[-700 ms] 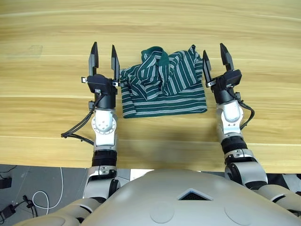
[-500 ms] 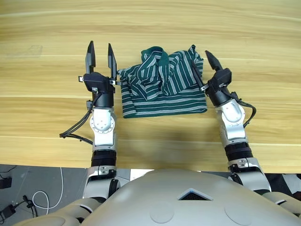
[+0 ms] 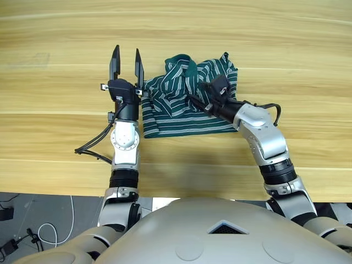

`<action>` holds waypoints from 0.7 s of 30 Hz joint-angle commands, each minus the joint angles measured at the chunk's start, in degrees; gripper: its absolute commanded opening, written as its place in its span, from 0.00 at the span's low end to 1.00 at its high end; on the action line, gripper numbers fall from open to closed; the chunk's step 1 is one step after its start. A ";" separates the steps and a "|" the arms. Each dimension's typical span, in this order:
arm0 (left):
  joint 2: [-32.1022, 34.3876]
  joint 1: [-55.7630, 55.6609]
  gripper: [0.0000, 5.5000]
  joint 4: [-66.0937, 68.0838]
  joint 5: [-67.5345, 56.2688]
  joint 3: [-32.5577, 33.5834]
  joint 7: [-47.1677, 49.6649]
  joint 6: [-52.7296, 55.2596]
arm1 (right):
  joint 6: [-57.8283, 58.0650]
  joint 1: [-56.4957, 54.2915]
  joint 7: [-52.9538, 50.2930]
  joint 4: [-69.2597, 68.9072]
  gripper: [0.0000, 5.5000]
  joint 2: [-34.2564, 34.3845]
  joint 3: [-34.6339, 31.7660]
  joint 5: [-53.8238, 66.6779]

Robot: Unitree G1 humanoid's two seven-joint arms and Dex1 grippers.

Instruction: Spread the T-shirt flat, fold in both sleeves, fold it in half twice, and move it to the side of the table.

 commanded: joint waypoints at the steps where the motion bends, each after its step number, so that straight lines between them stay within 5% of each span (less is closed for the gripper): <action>1: -0.04 -0.51 0.38 1.23 0.81 -0.78 0.24 -0.25 | -0.96 -1.19 -1.15 2.45 0.45 0.74 -0.25 -1.11; 14: 0.12 0.59 0.38 1.24 1.64 -1.39 0.74 -0.30 | -2.82 -0.58 -3.39 5.08 0.45 1.67 0.70 -3.74; 21: 0.01 0.78 0.39 1.66 2.41 -1.64 1.05 -0.28 | -3.08 0.21 -4.26 5.57 0.20 2.15 0.72 -4.74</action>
